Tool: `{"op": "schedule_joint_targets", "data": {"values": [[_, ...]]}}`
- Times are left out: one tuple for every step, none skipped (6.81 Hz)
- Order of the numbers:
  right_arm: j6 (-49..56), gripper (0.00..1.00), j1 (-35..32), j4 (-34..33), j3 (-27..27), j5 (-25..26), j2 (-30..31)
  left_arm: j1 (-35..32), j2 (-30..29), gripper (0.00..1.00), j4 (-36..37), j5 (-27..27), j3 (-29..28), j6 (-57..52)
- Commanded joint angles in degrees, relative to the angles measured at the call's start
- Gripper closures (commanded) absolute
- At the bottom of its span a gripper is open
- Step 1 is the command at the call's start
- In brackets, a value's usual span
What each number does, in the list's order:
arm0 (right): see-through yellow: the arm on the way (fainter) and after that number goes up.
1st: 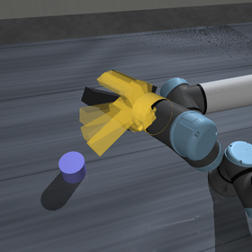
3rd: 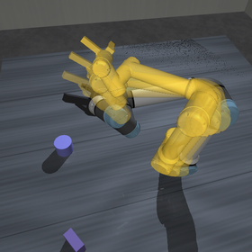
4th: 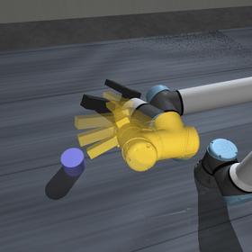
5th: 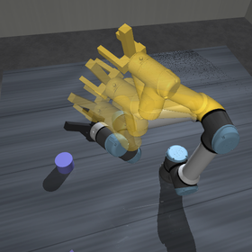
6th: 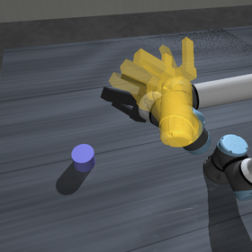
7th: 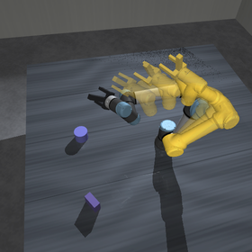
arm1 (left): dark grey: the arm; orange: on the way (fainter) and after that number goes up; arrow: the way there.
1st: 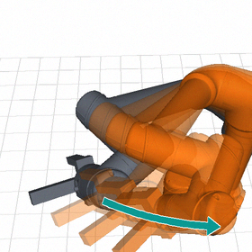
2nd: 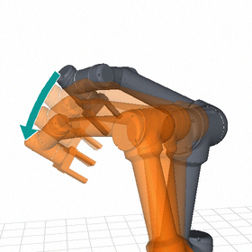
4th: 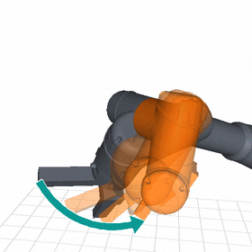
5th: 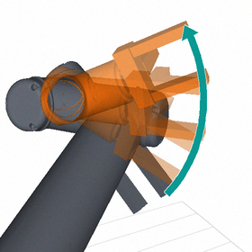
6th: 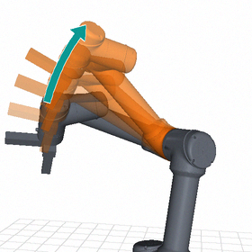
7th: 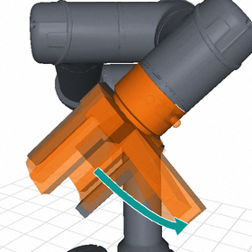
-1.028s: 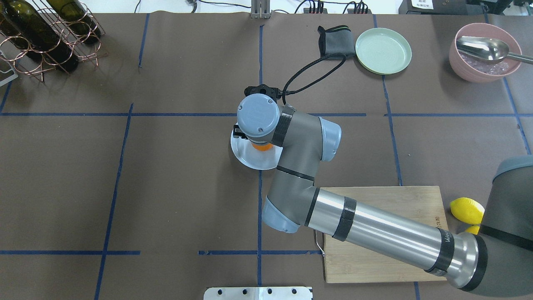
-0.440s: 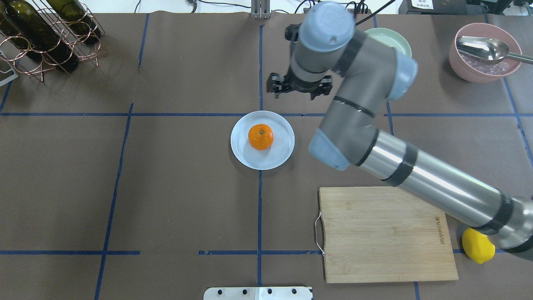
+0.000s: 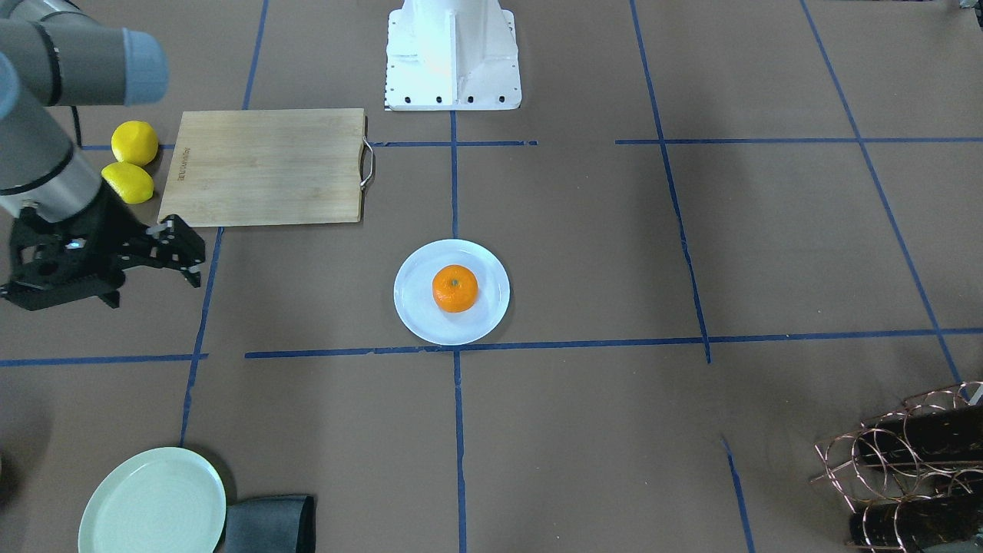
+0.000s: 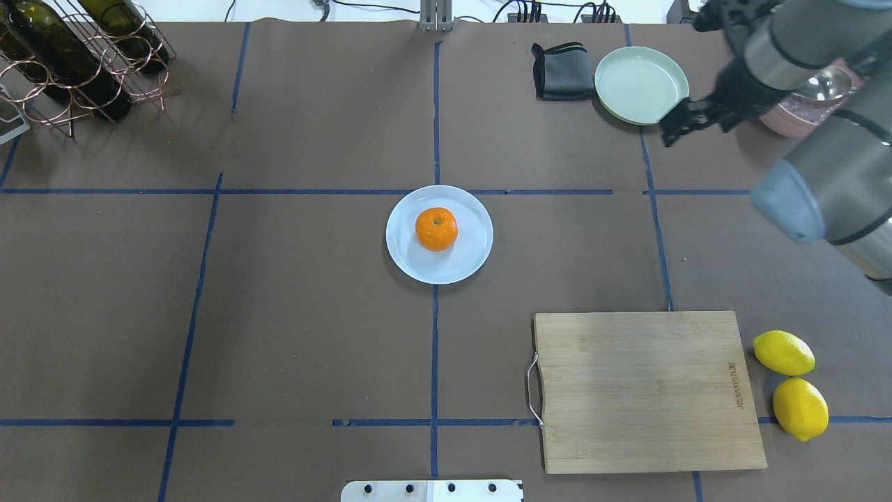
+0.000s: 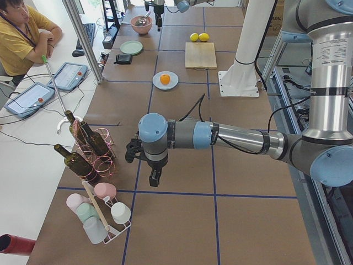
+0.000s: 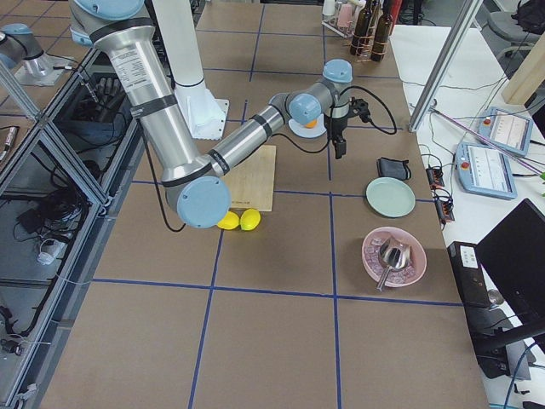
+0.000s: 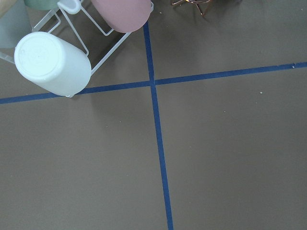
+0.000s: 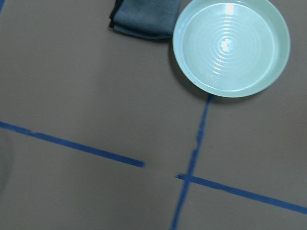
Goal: Pick orange to plate
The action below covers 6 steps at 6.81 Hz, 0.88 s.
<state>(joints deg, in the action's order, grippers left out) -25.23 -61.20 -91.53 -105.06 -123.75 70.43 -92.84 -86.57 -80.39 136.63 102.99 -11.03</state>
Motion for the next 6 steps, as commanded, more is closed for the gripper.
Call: {"op": "schedule_joint_targets", "data": {"values": [[19.70, 0.00, -10.46, 0.39, -1.20, -2.19, 13.62, -0.06, 0.08, 0.00, 0.05, -0.13, -0.51, -0.48], [23.34, 0.00, -12.00, 0.56, -1.03, -1.50, 20.29, 0.11, 0.08, 0.00, 0.05, -0.05, -0.51, -0.48], [25.12, 0.00, -16.62, 0.22, -0.85, -1.93, 23.75, 0.12, 0.08, 0.00, 0.14, -0.13, -0.60, -0.48], [30.53, 0.00, -20.15, 0.47, 0.54, -2.10, 27.79, 0.12, 0.08, 0.00, -0.03, -0.22, -0.69, -0.40], [38.07, 0.00, -23.93, 0.48, 3.60, -1.85, 29.39, 0.12, 0.00, 0.00, -0.03, -0.31, -0.60, -0.39], [40.75, 0.00, -26.66, 0.56, 6.16, -2.80, 29.84, 0.12, 0.08, 0.00, -0.03, -0.31, -0.69, -0.39]]}}
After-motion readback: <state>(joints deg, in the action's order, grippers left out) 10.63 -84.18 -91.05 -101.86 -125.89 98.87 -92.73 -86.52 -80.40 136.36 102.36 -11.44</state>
